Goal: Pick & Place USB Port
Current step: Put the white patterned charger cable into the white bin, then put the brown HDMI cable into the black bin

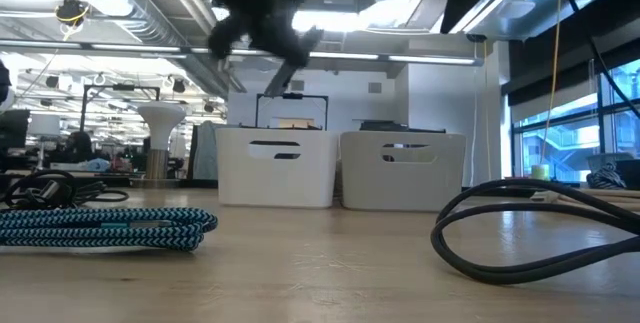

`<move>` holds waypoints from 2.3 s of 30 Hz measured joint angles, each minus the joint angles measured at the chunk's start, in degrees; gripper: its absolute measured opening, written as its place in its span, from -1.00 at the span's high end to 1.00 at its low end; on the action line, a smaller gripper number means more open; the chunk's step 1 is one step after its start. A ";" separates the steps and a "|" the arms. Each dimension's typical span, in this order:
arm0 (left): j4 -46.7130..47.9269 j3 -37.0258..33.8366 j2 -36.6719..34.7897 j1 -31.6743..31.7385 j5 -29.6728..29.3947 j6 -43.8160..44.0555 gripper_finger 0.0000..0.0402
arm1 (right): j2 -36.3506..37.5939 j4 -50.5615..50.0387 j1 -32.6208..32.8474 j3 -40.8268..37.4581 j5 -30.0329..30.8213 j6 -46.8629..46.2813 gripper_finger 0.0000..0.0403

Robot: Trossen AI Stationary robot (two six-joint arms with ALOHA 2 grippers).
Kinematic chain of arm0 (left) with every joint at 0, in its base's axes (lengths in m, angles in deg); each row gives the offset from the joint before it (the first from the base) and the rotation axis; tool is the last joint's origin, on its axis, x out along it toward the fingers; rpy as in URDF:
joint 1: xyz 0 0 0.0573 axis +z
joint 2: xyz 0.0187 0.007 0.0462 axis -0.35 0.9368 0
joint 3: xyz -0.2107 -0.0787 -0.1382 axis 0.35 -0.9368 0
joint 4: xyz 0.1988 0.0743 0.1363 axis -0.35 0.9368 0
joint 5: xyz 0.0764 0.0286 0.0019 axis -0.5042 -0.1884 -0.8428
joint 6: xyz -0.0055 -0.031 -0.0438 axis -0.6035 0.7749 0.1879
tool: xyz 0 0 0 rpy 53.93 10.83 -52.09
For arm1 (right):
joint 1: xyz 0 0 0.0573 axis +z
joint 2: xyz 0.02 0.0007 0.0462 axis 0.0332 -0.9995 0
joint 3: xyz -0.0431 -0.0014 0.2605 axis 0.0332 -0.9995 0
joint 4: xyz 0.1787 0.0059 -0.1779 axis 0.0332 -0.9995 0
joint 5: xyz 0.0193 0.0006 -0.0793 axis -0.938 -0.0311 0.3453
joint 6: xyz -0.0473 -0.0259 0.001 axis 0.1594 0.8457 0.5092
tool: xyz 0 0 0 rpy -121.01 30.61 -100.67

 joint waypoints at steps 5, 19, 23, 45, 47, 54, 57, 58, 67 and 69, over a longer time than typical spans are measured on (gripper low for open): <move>9.45 0.33 3.57 -0.11 -4.13 -16.47 0.93 | 0.00 0.06 0.01 0.00 -0.05 0.02 -0.26; 8.07 0.38 18.44 -1.23 -1.34 -21.70 0.93 | 0.00 0.15 0.01 -0.02 -0.25 -0.42 -0.27; 7.29 0.39 20.66 -1.33 -2.85 -22.75 0.90 | 0.00 0.15 0.01 -0.02 -0.25 -0.42 -0.27; 14.57 5.49 12.90 -3.28 -9.24 -2.64 0.45 | -0.02 -0.01 0.03 -0.07 -0.25 -0.39 -0.27; 17.31 5.83 7.58 -3.41 -5.75 7.54 0.46 | -0.04 -0.53 0.03 -0.07 -0.25 -0.45 -0.27; 25.53 4.18 -11.12 -3.75 20.64 45.32 0.52 | -0.04 -2.17 0.03 -0.07 -0.29 -2.41 -0.26; 25.75 0.59 -16.91 -6.51 24.31 54.58 0.54 | -0.04 -2.21 0.03 -0.07 -0.62 -3.22 -0.26; 26.26 -0.81 -18.43 -7.97 24.43 57.86 0.55 | -0.04 -2.21 0.03 -0.07 -0.84 -3.26 -0.26; 27.33 -14.63 -25.21 -23.92 12.58 90.60 0.59 | -0.04 -2.19 0.03 -0.07 -0.84 -3.25 -0.26; 26.53 -17.37 -25.18 -27.13 10.94 96.96 0.59 | -0.04 -2.20 0.03 -0.07 -0.84 -3.32 -0.26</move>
